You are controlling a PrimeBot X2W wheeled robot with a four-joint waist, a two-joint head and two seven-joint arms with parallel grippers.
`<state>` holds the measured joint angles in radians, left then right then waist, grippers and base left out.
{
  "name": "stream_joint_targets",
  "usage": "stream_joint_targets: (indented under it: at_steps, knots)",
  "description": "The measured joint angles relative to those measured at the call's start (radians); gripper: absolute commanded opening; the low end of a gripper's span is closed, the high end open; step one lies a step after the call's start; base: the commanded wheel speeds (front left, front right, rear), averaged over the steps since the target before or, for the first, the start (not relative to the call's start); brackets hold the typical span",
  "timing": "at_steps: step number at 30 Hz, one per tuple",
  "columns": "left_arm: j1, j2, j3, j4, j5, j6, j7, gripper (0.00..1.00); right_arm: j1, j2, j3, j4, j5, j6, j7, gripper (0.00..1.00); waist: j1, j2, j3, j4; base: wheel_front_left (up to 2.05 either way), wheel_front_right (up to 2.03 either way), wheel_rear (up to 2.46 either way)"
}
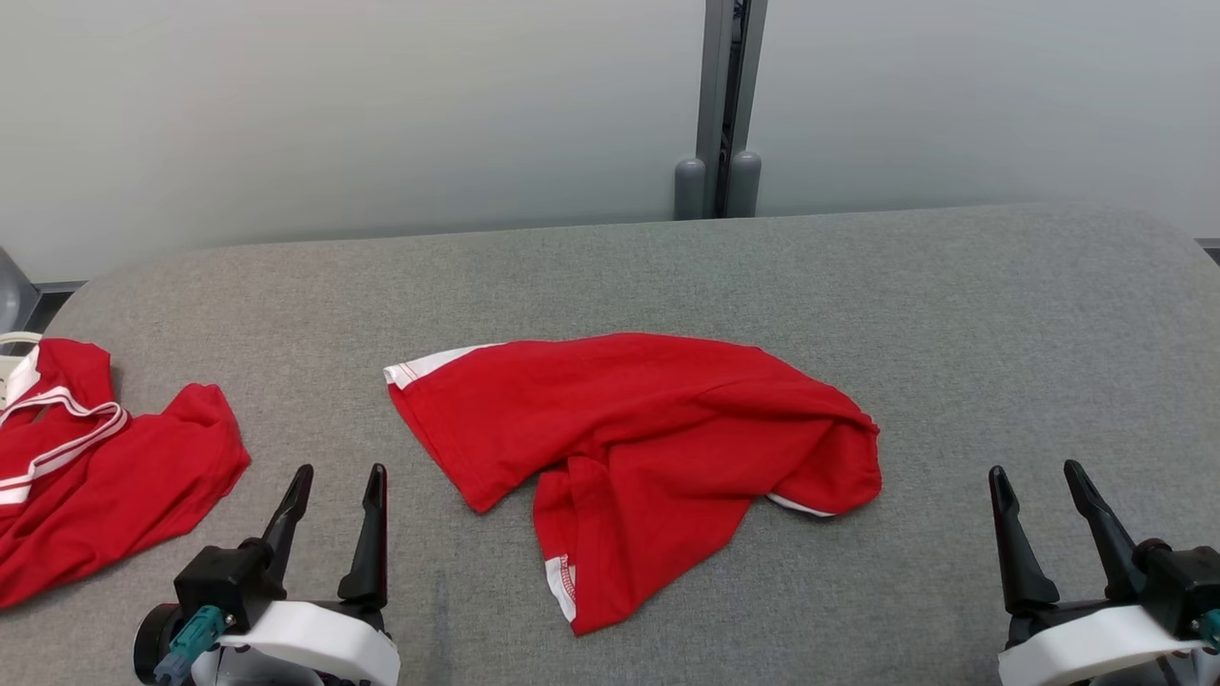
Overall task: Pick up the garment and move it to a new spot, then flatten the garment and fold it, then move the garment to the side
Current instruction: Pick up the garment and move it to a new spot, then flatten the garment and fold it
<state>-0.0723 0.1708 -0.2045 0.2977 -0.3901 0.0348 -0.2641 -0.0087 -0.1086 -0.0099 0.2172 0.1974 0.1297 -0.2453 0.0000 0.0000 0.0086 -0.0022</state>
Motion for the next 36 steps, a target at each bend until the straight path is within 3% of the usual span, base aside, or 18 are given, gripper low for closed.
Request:
stream_joint_targets:
  at_steps: [8, 20, 26, 35, 36]
  knots:
    - [-0.021, -0.010, -0.030, 0.009, 0.023, -0.014, 0.004, 1.00, -0.003, -0.003, -0.003, -0.005, 0.001, 0.000, 0.002, 1.00, 0.0000, 0.0001, 0.018, 0.007, 0.00, 0.00, 0.00]
    - [-0.116, -0.086, -0.226, 0.127, 0.036, -0.111, 0.170, 1.00, -0.060, -0.006, 0.024, -0.004, 0.013, 0.000, -0.001, 1.00, 0.0000, 0.0000, 0.119, -0.010, 0.00, 0.00, 0.00]
    - [-0.139, -0.096, -0.275, 0.204, 0.015, -0.130, 0.248, 1.00, -0.084, -0.008, 0.030, 0.013, 0.022, 0.000, -0.008, 1.00, 0.0000, 0.0000, 0.169, -0.041, 0.00, 0.00, 0.00]
    - [-0.157, -0.095, -0.304, 0.217, 0.004, -0.140, 0.265, 1.00, -0.105, -0.007, 0.030, 0.028, 0.024, 0.000, -0.012, 1.00, 0.0000, 0.0000, 0.191, -0.052, 0.00, 0.00, 0.00]
    - [-0.159, -0.094, -0.309, 0.216, 0.000, -0.141, 0.270, 0.78, -0.106, -0.006, 0.031, 0.030, 0.026, 0.000, -0.012, 1.00, 0.0000, 0.0000, 0.191, -0.052, 0.00, 0.00, 0.00]
